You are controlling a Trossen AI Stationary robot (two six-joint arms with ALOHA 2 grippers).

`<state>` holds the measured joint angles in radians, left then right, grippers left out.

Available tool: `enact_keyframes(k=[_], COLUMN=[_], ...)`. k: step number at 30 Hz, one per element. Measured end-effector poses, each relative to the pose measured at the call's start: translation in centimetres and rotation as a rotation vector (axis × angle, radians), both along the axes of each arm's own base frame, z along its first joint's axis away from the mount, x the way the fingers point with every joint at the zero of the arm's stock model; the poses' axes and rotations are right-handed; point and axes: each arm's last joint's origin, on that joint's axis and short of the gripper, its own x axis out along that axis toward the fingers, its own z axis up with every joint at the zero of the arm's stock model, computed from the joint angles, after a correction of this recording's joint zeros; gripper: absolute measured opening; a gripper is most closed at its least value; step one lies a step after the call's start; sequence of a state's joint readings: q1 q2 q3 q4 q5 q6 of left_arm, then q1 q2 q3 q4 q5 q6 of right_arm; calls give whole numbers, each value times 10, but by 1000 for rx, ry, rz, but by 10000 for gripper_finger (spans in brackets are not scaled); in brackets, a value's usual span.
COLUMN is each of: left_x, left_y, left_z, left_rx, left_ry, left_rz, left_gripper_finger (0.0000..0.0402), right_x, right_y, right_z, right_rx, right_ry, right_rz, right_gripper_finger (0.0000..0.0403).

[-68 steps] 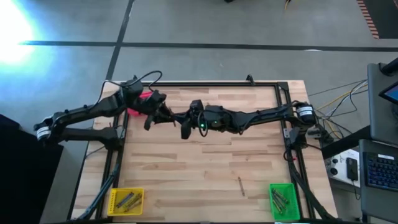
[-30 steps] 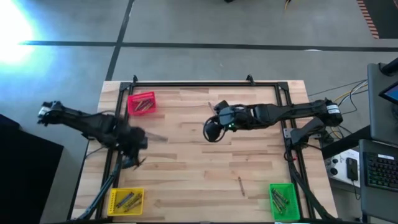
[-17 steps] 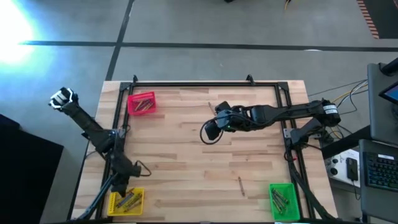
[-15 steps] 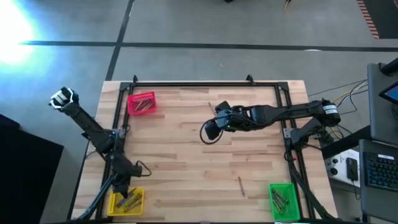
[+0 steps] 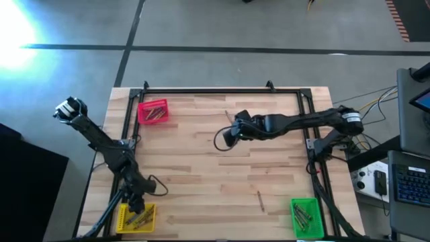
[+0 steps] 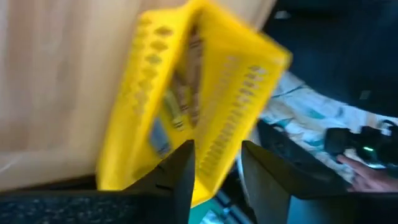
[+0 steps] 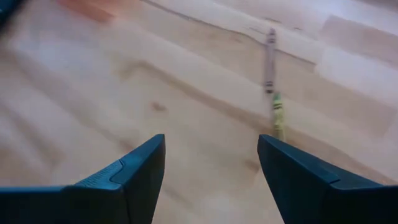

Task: Sort crayons
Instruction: Put the brown crayon into the red bin

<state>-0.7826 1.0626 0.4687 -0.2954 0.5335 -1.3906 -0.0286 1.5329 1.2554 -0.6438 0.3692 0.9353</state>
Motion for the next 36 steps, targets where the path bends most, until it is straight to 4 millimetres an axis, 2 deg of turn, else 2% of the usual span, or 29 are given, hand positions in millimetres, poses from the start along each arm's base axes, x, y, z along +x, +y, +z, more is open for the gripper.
enact_keyframes(k=[6,10,20,27,33,36], left_x=[0,4,16,12,6,4], left_y=[0,-2,2,12,20,25], left_z=[10,30,88,114,120,121], left_rx=[60,106,387,519,580,626], left_ry=[15,-72,-374,-422,-442,-463], left_rz=[-53,-67,10,55,87,113], left_gripper_finger=[129,130,130,130,130,130], right_x=[16,25,50,65,70,69], right_y=[-41,-70,-118,-132,-133,-132], right_z=[-40,-57,-98,-115,-117,-114], right_rx=[-28,24,57,132,157,158], right_ry=[144,205,316,352,353,349], right_rz=[-8,-43,-35,5,19,21], right_gripper_finger=[243,230,186,121,30,14])
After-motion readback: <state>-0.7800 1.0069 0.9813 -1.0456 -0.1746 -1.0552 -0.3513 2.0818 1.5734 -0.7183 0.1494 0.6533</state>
